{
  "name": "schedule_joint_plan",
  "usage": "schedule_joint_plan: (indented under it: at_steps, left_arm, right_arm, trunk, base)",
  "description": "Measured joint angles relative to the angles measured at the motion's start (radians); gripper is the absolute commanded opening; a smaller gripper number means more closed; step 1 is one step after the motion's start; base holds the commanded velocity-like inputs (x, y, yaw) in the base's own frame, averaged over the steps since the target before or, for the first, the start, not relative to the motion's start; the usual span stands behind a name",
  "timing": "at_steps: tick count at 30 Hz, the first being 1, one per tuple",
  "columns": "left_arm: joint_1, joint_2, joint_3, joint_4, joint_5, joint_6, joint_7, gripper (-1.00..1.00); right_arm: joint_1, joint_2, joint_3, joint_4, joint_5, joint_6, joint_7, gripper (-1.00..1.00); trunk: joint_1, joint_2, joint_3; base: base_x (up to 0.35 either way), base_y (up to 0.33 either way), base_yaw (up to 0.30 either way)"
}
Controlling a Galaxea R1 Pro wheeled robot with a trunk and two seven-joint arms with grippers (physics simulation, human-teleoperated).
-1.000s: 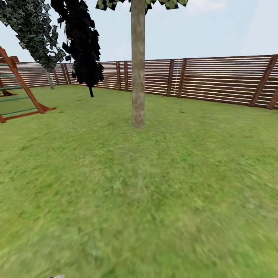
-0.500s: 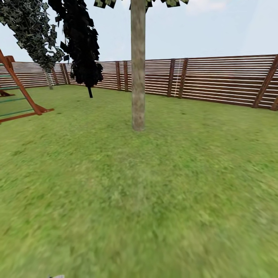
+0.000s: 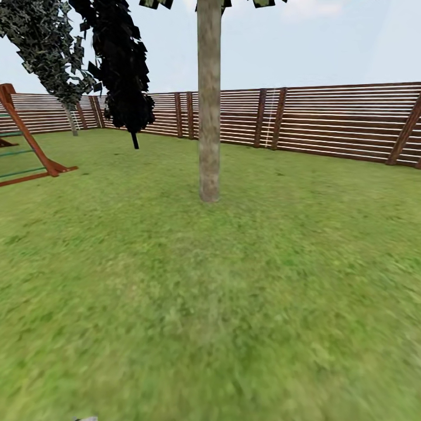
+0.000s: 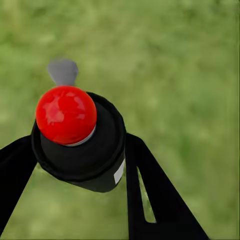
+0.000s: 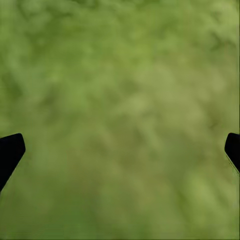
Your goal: In the garden, pick up the pesticide atomizer on the floor and spray pesticide onto both trees until each tree trunk is fully covered.
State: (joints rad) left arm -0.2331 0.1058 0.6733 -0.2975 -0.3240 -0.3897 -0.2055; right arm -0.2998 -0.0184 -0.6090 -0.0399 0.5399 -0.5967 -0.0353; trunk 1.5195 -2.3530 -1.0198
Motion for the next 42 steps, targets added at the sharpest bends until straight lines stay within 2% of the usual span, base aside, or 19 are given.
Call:
schedule_joint_plan:
  at_steps: [42]
  left_arm:
    - [0.000, 0.000, 0.000, 0.004, 0.002, 0.001, 0.000, -1.00]
  right_arm:
    - [0.000, 0.000, 0.000, 0.000, 0.000, 0.000, 0.000, 1.00]
  trunk:
    - [0.000, 0.000, 0.000]
  base:
    - [0.344, 0.000, 0.000]
